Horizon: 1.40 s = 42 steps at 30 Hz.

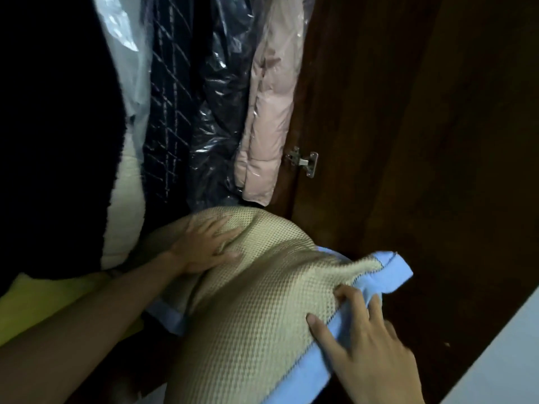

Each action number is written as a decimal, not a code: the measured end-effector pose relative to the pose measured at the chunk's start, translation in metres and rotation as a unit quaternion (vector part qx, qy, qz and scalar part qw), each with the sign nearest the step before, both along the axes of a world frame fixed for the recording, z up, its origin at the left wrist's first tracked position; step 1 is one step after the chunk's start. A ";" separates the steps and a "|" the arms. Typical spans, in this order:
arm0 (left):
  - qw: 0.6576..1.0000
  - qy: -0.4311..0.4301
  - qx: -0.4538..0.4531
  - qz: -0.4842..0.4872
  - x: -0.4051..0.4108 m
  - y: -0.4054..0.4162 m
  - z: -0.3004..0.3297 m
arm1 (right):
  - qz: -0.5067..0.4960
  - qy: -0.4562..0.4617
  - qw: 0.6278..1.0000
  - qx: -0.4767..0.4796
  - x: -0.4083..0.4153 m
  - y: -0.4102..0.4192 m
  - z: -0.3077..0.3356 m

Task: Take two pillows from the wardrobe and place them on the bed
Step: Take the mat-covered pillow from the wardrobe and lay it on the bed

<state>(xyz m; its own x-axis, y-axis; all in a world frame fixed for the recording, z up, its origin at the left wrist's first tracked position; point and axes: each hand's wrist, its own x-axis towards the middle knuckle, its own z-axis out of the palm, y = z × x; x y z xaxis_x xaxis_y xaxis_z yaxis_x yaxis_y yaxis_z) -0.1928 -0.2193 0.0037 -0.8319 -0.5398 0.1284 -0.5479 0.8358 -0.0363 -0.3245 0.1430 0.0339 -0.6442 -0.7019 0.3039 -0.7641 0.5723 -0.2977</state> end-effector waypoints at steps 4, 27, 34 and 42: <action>0.998 0.063 0.023 0.012 -0.018 -0.004 -0.054 | -0.072 -0.080 0.994 0.029 -0.019 0.007 -0.031; 0.979 0.131 -0.131 0.079 -0.013 -0.071 -0.051 | -0.007 0.010 0.987 0.157 0.021 -0.114 -0.123; 0.980 0.145 -0.103 0.091 -0.021 -0.091 -0.059 | 0.045 0.009 0.999 0.000 -0.001 -0.134 -0.175; 0.989 0.143 -0.035 0.016 -0.025 -0.110 -0.049 | 0.086 0.062 0.994 0.019 -0.021 -0.123 -0.149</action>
<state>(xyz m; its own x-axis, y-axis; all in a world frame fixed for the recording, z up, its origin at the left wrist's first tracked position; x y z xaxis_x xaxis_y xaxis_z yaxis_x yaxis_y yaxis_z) -0.2174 -0.3298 -0.0458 -0.7396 -0.5463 0.3932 -0.5698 0.8191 0.0663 -0.3455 0.0202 -0.1155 -0.4731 -0.8110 0.3442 -0.8810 0.4389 -0.1766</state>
